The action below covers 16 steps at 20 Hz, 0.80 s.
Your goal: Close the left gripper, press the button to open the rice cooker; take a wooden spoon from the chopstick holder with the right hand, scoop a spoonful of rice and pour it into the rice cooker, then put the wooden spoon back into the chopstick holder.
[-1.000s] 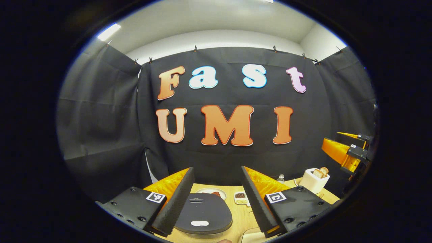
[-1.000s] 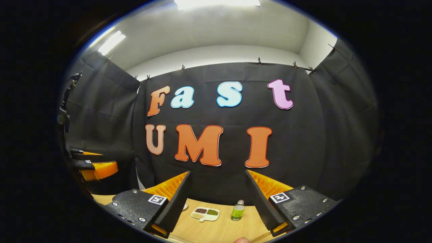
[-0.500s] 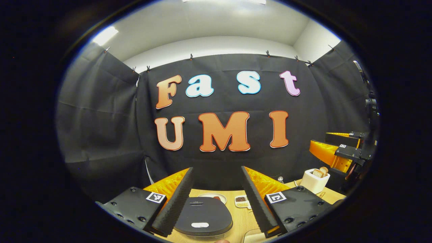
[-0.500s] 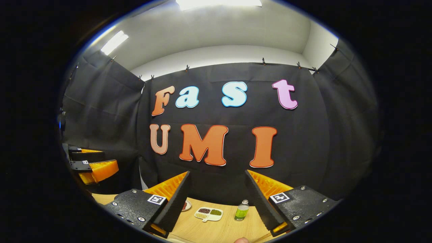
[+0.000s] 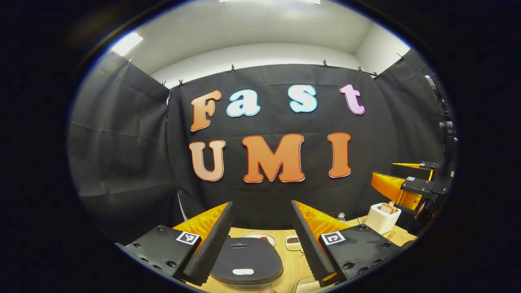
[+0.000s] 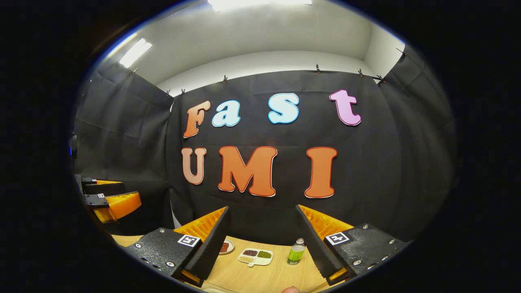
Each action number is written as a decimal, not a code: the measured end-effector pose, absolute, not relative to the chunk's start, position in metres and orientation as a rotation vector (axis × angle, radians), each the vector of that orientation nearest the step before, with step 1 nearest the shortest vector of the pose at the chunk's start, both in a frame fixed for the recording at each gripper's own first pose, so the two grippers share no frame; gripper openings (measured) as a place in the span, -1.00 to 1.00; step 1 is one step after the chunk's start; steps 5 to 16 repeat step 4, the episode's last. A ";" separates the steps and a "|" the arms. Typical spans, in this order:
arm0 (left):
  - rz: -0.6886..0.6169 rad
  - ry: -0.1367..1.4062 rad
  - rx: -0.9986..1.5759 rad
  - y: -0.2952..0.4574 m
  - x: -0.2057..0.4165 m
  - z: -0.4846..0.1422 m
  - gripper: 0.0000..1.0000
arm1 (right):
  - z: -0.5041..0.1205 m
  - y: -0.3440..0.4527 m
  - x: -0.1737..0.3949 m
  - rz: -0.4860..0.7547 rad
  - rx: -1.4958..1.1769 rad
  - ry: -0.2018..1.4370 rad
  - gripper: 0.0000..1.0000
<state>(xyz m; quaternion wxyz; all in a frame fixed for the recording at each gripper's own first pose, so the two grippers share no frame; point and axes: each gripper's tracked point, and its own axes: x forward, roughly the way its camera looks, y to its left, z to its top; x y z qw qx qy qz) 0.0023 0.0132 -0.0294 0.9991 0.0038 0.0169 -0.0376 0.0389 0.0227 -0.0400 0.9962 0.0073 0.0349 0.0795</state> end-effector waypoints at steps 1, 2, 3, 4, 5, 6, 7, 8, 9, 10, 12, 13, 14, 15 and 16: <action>-0.080 0.031 0.003 0.012 0.004 -0.029 0.86 | -0.039 0.023 0.040 0.159 0.017 0.067 0.92; -0.079 0.029 0.001 0.011 0.006 -0.029 0.85 | -0.040 0.024 0.041 0.162 0.023 0.067 0.92; -0.077 0.025 0.000 0.012 0.008 -0.029 0.86 | -0.040 0.024 0.042 0.161 0.027 0.069 0.92; -0.075 0.020 -0.002 0.013 0.009 -0.028 0.86 | -0.041 0.023 0.043 0.161 0.029 0.068 0.92; -0.075 0.020 -0.002 0.013 0.009 -0.028 0.86 | -0.041 0.023 0.043 0.161 0.029 0.068 0.92; -0.075 0.020 -0.002 0.013 0.009 -0.028 0.86 | -0.041 0.023 0.043 0.161 0.029 0.068 0.92; -0.075 0.020 -0.002 0.013 0.009 -0.028 0.86 | -0.041 0.023 0.043 0.161 0.029 0.068 0.92; -0.075 0.020 -0.002 0.013 0.009 -0.028 0.86 | -0.041 0.023 0.043 0.161 0.029 0.068 0.92; -0.075 0.020 -0.002 0.013 0.009 -0.028 0.86 | -0.041 0.023 0.043 0.161 0.029 0.068 0.92; -0.075 0.020 -0.002 0.013 0.009 -0.028 0.86 | -0.041 0.023 0.043 0.161 0.029 0.068 0.92; -0.075 0.020 -0.002 0.013 0.009 -0.028 0.86 | -0.041 0.023 0.043 0.161 0.029 0.068 0.92; -0.075 0.020 -0.002 0.013 0.009 -0.028 0.86 | -0.041 0.023 0.043 0.161 0.029 0.068 0.92; -0.075 0.020 -0.002 0.013 0.009 -0.028 0.86 | -0.041 0.023 0.043 0.161 0.029 0.068 0.92; -0.075 0.020 -0.002 0.013 0.009 -0.028 0.86 | -0.041 0.023 0.043 0.161 0.029 0.068 0.92; -0.075 0.020 -0.002 0.013 0.009 -0.028 0.86 | -0.041 0.023 0.043 0.161 0.029 0.068 0.92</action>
